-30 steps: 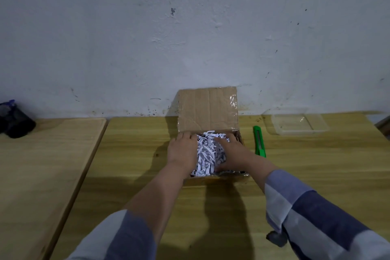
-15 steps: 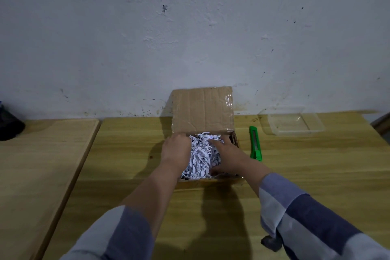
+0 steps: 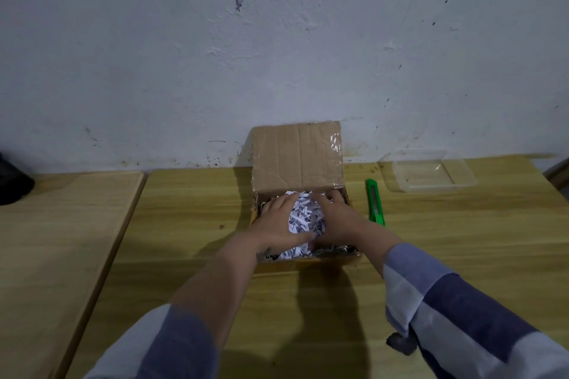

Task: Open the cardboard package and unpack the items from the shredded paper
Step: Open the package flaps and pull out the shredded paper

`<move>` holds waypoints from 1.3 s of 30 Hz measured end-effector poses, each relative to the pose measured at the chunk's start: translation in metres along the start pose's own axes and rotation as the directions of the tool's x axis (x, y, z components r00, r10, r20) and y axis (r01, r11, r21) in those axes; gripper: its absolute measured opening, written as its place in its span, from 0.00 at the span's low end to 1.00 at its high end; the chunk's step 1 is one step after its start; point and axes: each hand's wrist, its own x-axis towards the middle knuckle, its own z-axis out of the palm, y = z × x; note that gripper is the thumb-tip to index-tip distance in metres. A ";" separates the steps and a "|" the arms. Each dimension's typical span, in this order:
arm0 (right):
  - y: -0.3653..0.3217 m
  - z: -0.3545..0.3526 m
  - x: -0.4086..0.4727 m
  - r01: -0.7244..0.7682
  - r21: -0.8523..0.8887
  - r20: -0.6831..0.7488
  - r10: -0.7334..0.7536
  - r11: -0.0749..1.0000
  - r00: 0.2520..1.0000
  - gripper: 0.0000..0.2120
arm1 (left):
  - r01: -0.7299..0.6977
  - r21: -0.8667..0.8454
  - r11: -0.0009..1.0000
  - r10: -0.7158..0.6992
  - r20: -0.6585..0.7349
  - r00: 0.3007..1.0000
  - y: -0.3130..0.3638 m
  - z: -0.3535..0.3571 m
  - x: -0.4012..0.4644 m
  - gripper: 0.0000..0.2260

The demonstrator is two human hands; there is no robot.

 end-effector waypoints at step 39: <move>-0.019 -0.079 -0.070 0.083 0.197 -0.392 0.001 0.977 0.920 0.37 | -0.173 0.240 0.955 0.219 -0.179 0.959 0.080 -0.037 0.008 0.60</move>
